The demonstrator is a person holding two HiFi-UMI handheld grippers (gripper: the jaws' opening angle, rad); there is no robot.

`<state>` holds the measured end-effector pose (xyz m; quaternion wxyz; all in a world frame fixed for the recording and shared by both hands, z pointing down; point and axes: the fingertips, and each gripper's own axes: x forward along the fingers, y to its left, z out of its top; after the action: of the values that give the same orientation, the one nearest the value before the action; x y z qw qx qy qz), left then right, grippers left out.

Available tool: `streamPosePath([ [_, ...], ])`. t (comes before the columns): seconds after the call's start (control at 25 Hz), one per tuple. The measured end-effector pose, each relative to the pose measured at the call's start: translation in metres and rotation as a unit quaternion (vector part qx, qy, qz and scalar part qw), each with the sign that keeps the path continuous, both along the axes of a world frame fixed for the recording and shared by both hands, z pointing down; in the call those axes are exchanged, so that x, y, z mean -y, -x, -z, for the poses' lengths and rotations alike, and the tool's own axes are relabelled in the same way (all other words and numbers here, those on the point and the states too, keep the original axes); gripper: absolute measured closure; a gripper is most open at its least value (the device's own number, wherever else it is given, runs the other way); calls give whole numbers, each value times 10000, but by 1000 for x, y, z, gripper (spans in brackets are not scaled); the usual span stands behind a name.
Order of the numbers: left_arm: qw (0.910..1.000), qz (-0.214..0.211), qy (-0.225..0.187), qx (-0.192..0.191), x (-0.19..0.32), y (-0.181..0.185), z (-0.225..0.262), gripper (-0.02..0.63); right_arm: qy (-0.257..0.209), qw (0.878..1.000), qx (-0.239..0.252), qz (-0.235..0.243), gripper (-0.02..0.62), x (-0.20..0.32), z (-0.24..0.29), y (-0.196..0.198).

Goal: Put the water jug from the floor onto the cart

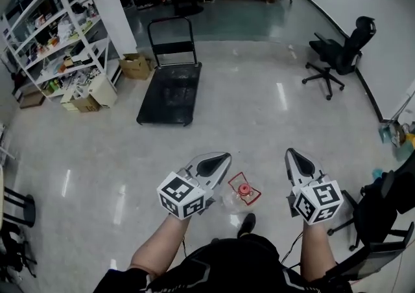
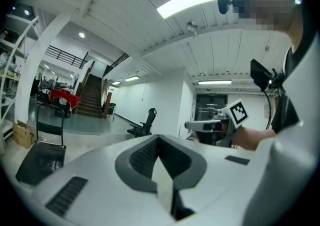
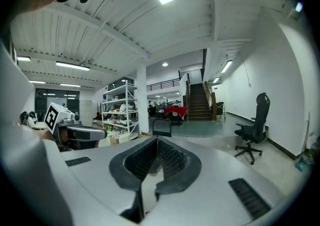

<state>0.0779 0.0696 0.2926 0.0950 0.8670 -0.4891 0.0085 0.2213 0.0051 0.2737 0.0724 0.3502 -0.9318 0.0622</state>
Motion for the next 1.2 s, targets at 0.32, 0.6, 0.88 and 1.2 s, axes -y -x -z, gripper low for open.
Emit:
streamPosePath([
  [0.32, 9993, -64, 297, 221, 91, -25, -25, 613, 67, 9994, 232, 230, 592, 95, -14, -19],
  [0.6, 9966, -145, 778, 248, 134, -16, -69, 612, 478, 9987, -21, 147, 591, 127, -58, -7],
  [0.88, 9883, -354, 1482, 21, 164, 6, -139, 570, 1512, 9870, -459, -304, 548, 145, -159, 1],
  [1.2, 9534, -708, 2927, 182, 162, 8, -290, 541, 2956, 9495, -800, -686, 489, 120, -311, -9],
])
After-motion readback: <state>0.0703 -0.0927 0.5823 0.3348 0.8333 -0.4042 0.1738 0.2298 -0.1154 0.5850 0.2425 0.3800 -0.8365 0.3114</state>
